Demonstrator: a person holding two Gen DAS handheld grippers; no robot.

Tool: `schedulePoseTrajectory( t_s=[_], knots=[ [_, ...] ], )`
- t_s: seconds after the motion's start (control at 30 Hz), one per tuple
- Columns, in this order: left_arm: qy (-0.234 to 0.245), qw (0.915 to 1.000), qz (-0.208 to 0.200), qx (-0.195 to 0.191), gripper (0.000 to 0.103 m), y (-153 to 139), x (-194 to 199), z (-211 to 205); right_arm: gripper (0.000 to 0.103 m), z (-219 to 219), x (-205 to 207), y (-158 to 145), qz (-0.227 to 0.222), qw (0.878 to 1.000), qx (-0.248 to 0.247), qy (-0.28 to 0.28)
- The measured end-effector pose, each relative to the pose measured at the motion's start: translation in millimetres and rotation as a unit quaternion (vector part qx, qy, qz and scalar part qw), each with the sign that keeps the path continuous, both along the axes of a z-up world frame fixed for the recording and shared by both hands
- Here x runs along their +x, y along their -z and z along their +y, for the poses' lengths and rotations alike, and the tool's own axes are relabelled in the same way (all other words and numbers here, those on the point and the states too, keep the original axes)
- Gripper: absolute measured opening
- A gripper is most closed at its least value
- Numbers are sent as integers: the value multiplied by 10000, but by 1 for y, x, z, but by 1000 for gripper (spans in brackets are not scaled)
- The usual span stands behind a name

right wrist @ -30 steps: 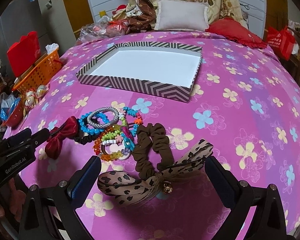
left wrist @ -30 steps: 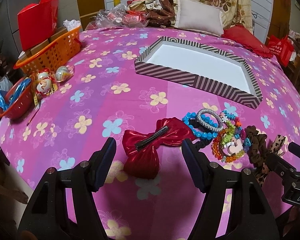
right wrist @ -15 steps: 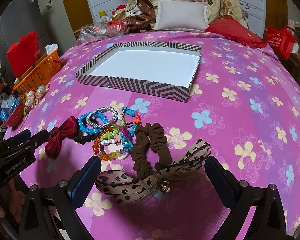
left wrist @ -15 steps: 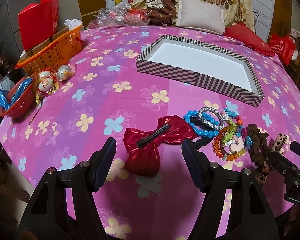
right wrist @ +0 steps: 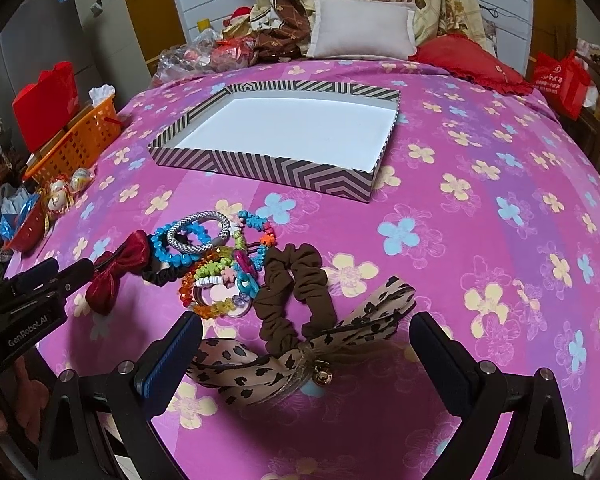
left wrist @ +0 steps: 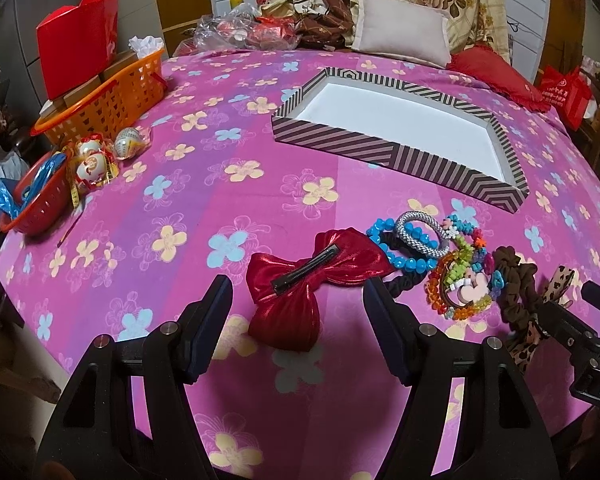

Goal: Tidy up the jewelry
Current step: 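Move both grippers toward the red bow and leopard bow on the bedspread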

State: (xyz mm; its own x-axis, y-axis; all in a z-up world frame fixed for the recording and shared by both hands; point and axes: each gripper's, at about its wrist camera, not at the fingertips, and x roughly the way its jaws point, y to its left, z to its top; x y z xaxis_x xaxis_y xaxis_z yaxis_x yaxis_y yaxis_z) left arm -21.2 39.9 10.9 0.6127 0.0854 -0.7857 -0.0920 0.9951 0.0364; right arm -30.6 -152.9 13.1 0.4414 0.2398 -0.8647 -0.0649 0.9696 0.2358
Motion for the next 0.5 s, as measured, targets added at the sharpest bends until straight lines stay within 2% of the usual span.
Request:
schedulePoseTrajectory(
  t_s=[0.5],
  knots=[
    [-1,10000,10,-7,68,1,0,-1,103,0,0,2,43,10000,3,-38]
  ],
)
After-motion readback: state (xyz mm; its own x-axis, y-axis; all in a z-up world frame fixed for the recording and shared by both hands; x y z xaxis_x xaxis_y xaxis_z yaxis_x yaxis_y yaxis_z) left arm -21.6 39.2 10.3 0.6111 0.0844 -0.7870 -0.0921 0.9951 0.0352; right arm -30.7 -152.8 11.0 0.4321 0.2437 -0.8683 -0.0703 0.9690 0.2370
